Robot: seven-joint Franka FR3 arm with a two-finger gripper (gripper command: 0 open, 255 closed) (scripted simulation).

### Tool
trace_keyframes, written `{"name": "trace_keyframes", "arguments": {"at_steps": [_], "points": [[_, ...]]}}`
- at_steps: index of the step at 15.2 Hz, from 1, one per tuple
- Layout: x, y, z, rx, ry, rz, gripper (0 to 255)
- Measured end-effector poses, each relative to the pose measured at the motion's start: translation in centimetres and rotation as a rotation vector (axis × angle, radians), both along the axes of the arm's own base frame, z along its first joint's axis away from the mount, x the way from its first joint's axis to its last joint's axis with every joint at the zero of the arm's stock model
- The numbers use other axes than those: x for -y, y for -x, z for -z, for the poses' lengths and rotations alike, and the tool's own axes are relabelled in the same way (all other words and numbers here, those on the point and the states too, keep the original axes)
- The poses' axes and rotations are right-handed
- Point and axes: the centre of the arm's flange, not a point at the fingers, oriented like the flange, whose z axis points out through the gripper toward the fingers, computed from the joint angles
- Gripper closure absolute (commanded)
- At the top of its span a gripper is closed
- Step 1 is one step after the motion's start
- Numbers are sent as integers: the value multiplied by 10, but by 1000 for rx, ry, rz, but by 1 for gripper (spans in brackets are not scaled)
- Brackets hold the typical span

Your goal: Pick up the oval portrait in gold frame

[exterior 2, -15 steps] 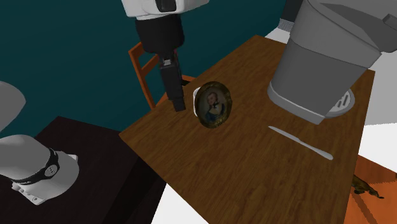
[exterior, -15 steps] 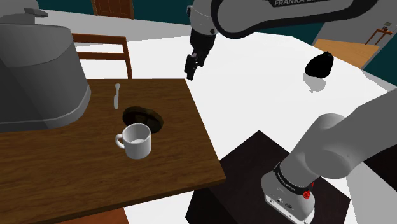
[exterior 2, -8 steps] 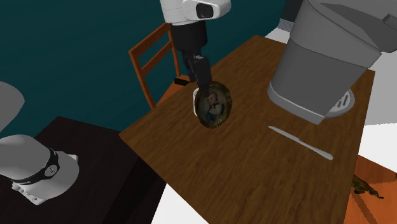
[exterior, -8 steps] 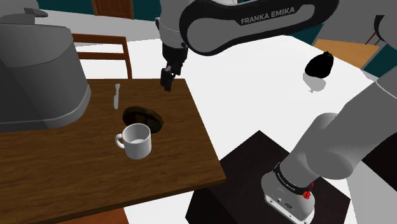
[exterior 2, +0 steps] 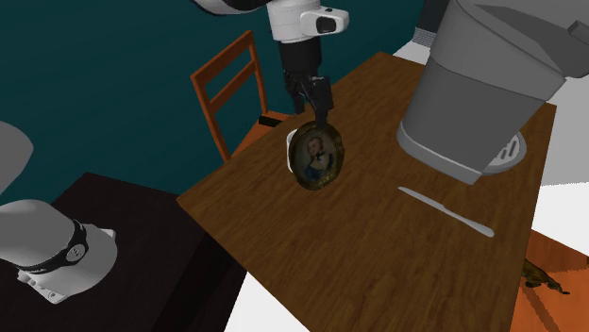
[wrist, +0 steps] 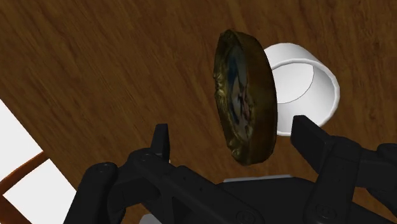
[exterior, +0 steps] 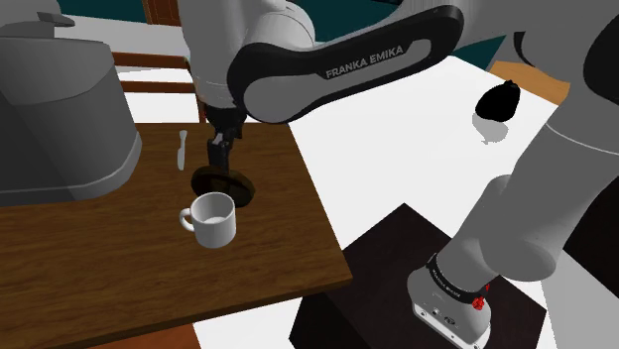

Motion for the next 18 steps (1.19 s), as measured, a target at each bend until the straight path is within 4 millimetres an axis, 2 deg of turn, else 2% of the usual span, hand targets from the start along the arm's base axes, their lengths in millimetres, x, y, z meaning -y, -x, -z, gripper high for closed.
{"name": "trace_keyframes", "arguments": {"at_steps": [1, 3, 10, 11, 18], "points": [[-13, 1, 8, 0, 5, -19, 0], [-24, 2, 17, -1, 11, -38, 0], [-28, 0, 52, -1, 13, -44, 0], [-28, 0, 53, -1, 13, -44, 255], [-29, 1, 55, 0, 12, -44, 255]]}}
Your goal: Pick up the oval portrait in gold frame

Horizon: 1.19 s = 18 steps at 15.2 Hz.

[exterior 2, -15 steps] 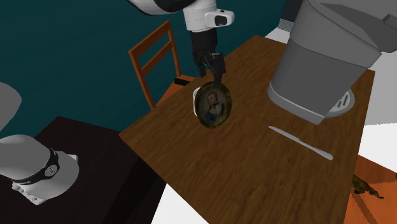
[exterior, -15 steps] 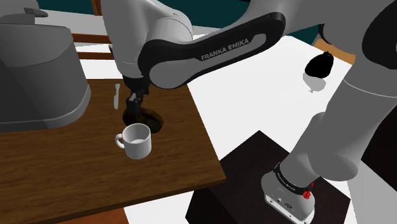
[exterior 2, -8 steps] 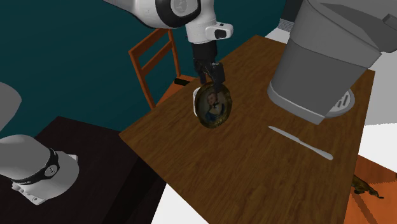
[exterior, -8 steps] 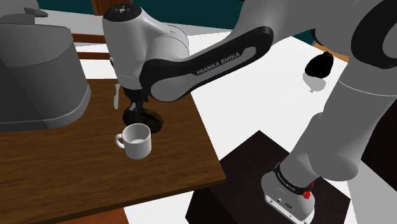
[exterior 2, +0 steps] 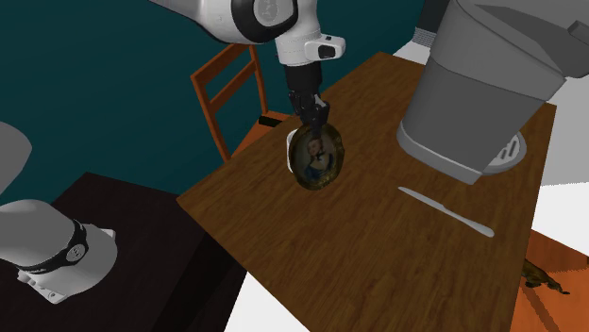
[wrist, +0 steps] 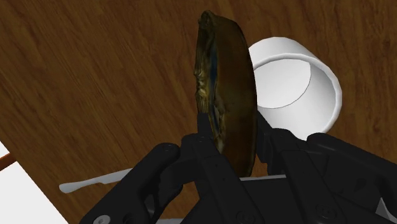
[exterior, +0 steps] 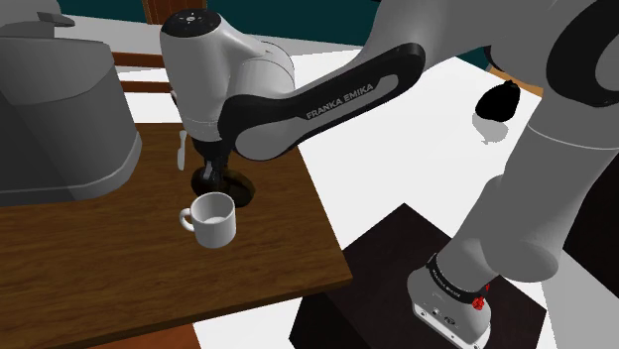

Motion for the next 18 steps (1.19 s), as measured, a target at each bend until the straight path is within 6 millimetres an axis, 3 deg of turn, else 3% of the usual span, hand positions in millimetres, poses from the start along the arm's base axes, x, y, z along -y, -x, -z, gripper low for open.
{"name": "trace_keyframes", "arguments": {"at_steps": [6, 18], "points": [[1, 0, -9, -1, 0, 0, 255], [1, 0, -74, -1, 0, 0, 255]]}}
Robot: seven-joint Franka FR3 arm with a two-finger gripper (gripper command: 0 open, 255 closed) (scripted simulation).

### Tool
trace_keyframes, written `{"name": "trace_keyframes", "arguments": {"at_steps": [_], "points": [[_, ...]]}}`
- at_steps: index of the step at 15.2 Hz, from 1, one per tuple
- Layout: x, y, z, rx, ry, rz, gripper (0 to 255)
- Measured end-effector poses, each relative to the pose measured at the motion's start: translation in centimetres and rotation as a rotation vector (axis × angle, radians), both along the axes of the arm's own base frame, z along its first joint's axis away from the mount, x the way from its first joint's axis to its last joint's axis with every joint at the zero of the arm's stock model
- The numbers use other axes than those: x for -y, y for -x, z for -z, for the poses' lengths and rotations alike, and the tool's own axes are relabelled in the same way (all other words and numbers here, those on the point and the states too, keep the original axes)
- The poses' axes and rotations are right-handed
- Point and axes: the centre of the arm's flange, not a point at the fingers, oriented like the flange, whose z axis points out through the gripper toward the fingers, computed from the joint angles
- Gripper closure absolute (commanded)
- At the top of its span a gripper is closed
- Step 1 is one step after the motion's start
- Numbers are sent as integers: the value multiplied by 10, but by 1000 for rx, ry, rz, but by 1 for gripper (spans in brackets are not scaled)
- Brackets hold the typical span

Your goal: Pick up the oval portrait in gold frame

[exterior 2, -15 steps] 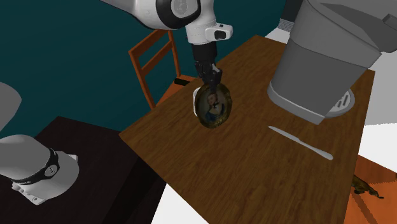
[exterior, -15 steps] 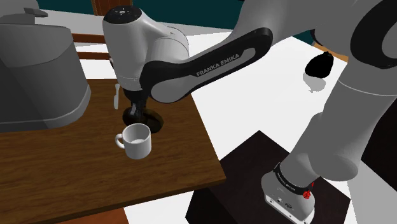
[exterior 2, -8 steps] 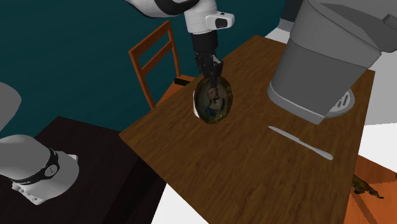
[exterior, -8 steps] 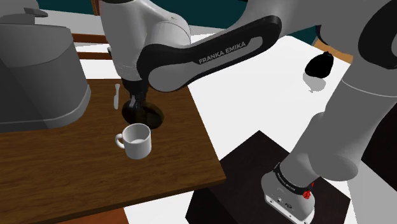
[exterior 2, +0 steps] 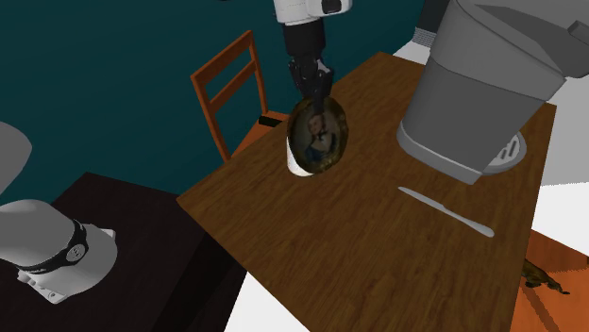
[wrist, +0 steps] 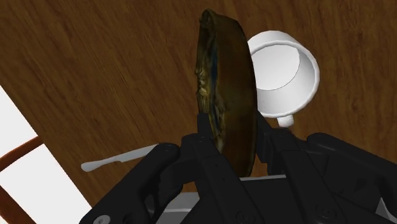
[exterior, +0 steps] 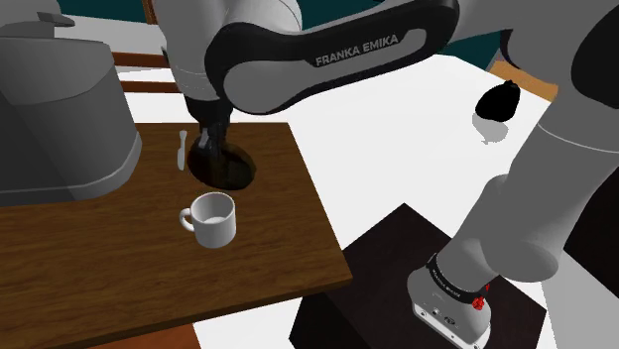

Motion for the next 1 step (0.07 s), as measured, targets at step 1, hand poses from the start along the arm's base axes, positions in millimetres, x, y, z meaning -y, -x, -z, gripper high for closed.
{"name": "trace_keyframes", "arguments": {"at_steps": [1], "points": [[0, 0, -3, 0, 0, 0, 255]]}}
